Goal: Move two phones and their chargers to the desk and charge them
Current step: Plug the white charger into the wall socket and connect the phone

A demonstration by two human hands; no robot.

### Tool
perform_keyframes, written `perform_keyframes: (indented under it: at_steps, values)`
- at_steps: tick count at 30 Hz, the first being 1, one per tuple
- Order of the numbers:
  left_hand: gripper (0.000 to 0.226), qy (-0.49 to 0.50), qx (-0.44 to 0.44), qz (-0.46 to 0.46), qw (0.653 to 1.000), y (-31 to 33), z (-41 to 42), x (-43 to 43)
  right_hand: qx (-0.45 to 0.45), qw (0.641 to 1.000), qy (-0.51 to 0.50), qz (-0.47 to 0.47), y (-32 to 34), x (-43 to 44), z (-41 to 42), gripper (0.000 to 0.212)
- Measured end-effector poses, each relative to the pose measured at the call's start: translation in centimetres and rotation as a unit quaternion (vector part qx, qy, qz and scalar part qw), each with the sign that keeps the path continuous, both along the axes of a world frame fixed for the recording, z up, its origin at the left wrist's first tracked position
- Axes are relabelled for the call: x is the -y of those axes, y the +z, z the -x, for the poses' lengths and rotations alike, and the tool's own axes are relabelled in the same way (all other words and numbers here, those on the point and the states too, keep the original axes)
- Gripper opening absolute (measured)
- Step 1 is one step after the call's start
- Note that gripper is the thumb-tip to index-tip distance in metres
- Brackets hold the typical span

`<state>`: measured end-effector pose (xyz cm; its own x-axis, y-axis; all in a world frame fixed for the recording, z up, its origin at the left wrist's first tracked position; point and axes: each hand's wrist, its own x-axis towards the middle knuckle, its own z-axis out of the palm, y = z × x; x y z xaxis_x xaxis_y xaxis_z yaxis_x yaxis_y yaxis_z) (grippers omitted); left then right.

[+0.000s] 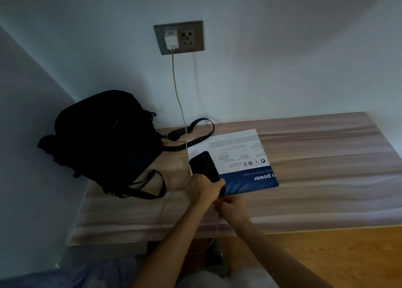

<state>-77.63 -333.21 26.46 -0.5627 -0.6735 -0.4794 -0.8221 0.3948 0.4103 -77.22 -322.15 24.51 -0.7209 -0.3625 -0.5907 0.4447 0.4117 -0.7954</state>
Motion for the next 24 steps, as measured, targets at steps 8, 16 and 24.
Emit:
perform_keyframes:
  at_steps: [8,16,24]
  values:
    - [0.067,-0.001,0.013,-0.003,1.0,-0.6,-1.2,0.2,0.007,0.999,0.042,-0.017,-0.5,0.0,-0.6,0.018]
    - [0.075,0.007,-0.015,0.021,1.0,-1.2,-2.4,0.8,-0.04,0.99,0.128,-0.04,-1.3,0.0,-0.3,0.017]
    - [0.075,-0.04,0.028,0.06,0.997,-2.7,-4.0,0.6,-0.082,0.978,0.183,-0.055,-1.5,-0.9,1.7,0.038]
